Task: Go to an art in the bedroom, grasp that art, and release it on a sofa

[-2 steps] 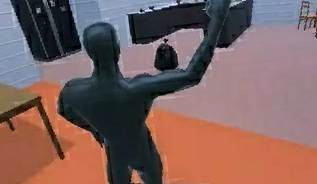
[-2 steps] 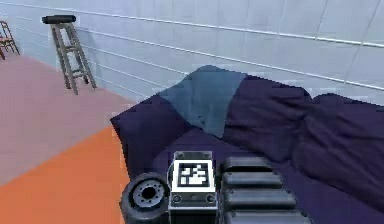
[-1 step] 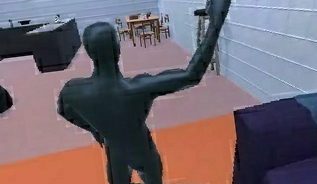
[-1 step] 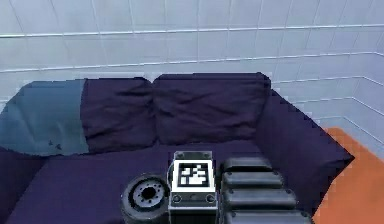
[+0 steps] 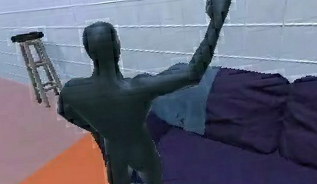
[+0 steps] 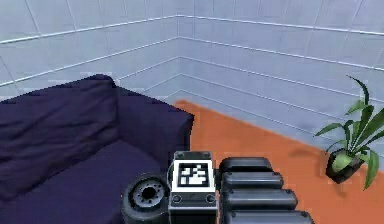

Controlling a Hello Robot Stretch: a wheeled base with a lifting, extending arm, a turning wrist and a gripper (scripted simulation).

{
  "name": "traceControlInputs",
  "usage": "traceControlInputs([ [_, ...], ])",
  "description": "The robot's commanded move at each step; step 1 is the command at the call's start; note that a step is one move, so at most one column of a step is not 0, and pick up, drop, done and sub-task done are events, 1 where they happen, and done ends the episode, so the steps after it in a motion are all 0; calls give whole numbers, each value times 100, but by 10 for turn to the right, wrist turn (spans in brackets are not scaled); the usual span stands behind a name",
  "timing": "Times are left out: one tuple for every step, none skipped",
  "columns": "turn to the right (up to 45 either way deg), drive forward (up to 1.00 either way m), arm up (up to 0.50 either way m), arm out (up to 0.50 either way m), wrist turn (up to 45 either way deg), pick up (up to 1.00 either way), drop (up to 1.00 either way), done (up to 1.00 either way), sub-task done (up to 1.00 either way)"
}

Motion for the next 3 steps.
traceControlInputs([
  [450,0,0,0,0,0,0,0,0],
  [60,0,0,0,0,0,0,0,0],
  [0,35,0,0,0,0,0,0,0],
])
